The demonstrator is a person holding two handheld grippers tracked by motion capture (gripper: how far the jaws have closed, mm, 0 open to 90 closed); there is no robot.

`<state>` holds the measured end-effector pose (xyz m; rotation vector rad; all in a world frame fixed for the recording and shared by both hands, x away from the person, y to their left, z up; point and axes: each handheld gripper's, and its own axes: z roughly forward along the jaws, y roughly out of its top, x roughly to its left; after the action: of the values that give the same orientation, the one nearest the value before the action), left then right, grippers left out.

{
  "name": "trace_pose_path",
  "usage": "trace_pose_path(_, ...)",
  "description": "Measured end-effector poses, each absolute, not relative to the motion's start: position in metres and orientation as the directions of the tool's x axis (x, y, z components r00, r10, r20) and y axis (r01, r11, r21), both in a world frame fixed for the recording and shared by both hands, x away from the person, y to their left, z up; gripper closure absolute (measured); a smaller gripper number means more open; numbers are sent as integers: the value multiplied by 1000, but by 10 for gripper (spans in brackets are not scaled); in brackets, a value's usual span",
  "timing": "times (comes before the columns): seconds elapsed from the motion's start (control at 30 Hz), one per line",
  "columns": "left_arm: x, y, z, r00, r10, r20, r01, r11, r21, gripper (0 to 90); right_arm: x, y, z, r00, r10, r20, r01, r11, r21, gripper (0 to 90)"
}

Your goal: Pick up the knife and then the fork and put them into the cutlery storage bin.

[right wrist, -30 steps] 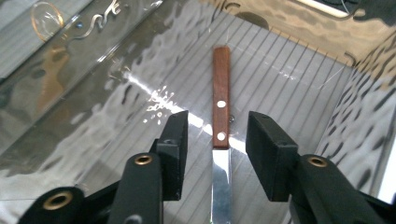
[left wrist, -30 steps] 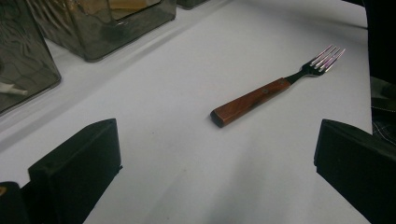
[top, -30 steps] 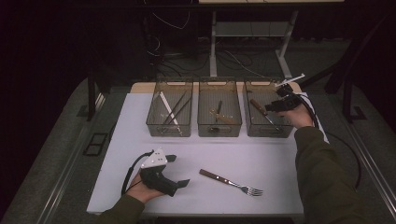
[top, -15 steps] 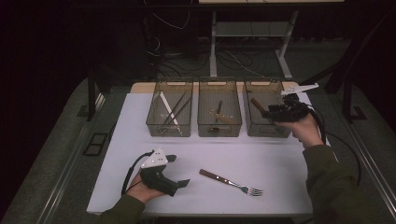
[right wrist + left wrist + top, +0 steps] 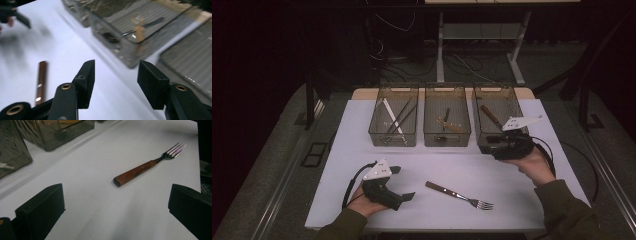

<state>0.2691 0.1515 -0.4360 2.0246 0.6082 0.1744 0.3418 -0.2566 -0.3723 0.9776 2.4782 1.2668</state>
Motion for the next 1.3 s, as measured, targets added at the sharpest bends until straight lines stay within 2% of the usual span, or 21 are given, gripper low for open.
trace_pose_path(0.4, 270, 153, -436, 862, 489, -129, 350, -394, 850, 0, 307, -221, -396, -852, 512, 110, 416, 533, 737, 487)
trace_pose_path(0.73, 270, 153, -436, 865, 487, -124, 348, -402, 847, 0, 290, -187, -412, -900, 417, 125, 385, 630, 674, 562)
trace_pose_path(0.97, 270, 153, -436, 864, 488, -124, 348, -401, 847, 0, 287, -171, -424, -928, 361, 95, 339, 708, 619, 623)
trace_pose_path(1.3, 270, 152, -436, 864, 488, -124, 348, -400, 848, 0, 286, -157, -432, -931, 348, 106, 344, 749, 566, 700)
